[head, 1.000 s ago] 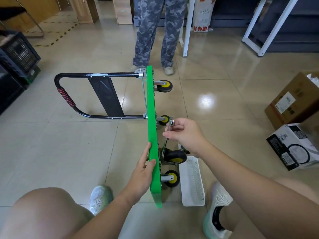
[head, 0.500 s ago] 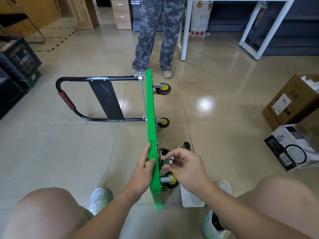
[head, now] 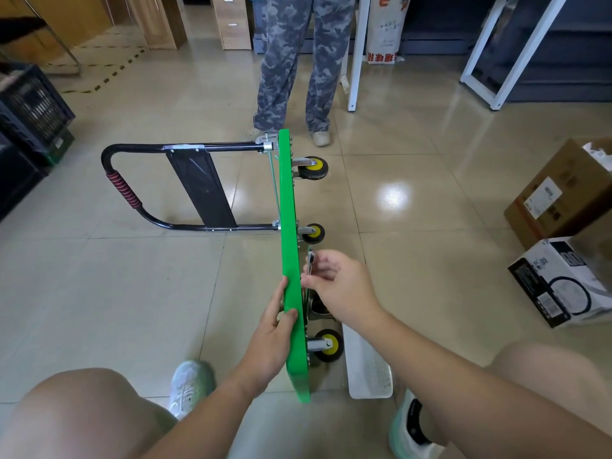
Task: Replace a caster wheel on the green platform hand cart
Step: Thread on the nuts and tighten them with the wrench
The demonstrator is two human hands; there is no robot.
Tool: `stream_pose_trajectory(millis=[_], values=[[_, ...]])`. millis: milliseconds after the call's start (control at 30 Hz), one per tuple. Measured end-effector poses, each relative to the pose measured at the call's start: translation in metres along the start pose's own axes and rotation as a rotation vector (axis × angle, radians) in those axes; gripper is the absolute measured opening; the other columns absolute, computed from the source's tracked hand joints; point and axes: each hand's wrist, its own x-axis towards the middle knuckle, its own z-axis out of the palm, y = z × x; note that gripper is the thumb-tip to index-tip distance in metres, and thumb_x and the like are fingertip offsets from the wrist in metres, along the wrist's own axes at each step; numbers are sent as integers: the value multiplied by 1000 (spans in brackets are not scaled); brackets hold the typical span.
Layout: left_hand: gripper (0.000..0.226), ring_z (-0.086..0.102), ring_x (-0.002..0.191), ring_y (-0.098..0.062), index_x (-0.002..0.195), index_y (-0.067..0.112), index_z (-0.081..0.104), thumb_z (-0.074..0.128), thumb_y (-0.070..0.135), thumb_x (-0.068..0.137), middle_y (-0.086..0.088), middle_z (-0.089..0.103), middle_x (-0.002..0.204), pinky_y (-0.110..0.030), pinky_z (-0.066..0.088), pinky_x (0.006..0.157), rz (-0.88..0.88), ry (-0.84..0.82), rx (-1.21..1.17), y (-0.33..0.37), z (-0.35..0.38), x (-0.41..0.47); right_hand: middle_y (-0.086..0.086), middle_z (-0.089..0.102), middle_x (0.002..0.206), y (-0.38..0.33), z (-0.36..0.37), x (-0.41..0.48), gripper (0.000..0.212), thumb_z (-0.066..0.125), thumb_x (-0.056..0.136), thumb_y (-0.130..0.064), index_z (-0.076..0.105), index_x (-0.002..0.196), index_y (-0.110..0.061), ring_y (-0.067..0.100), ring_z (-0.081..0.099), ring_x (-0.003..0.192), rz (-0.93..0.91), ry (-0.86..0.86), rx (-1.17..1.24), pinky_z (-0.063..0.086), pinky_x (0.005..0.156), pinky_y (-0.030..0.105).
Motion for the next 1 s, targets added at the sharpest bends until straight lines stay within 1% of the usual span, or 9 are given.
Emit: stream_pose_trajectory(millis=[200,333,467,533,600,667,733,867,1000], values=[[56,63,115,-24,137,78,30,41,31,109,25,61,110,-46,50,105,5,-37,-10,-6,-2,5,-6,75,91,-3,-5,43,25,78,83,-6,68,89,-28,8,73,87,152,-61,-80,61,86,36],[57,63,114,-11,135,79,31,42,29,110,29,56,128,-39,52,104,22,-40,-29,-8,-3,8,1,77,93,-1,-4,62,16,77,83,-5,71,94,-15,14,74,88,242,-189,-70,62,81,37],[57,64,114,-21,137,78,31,43,29,109,24,61,120,-47,51,105,18,-34,-30,-12,-4,10,7,75,91,-7,-8,68,16,77,83,0,68,92,-9,19,75,85,271,-168,12,63,80,37],[57,64,114,-20,136,79,30,42,30,109,23,58,125,-46,51,105,16,-39,-33,-11,-4,9,10,75,91,-14,-17,65,18,77,82,2,68,95,-5,20,75,84,237,-123,85,62,77,32],[57,64,113,-9,133,81,30,41,30,110,27,53,133,-36,51,104,11,-39,-42,-9,-4,9,12,75,93,-24,-28,56,23,78,80,3,67,100,0,19,75,84,167,-81,103,61,72,25],[58,65,109,-3,130,82,30,41,29,110,30,53,131,-29,51,101,7,-35,-45,-7,-3,7,9,76,93,-32,-36,40,27,80,78,2,68,102,-2,15,74,85,95,-56,75,58,72,20],[58,64,111,-4,129,83,30,42,30,110,29,55,131,-30,50,102,4,-26,-36,-6,-2,6,5,77,92,-34,-40,18,27,82,76,2,69,98,-7,16,74,86,58,-59,63,59,77,22],[58,64,112,-13,131,82,31,42,29,109,24,56,134,-32,53,100,-4,5,-29,-2,0,3,13,76,89,-19,-35,-23,28,77,72,17,67,90,-3,18,74,85,15,-51,145,59,81,26],[59,62,119,-8,132,82,29,42,29,110,19,52,146,-36,49,107,2,0,-24,2,1,1,18,75,89,-3,-25,-45,28,75,71,21,66,89,3,13,72,81,19,-17,190,58,77,23]])
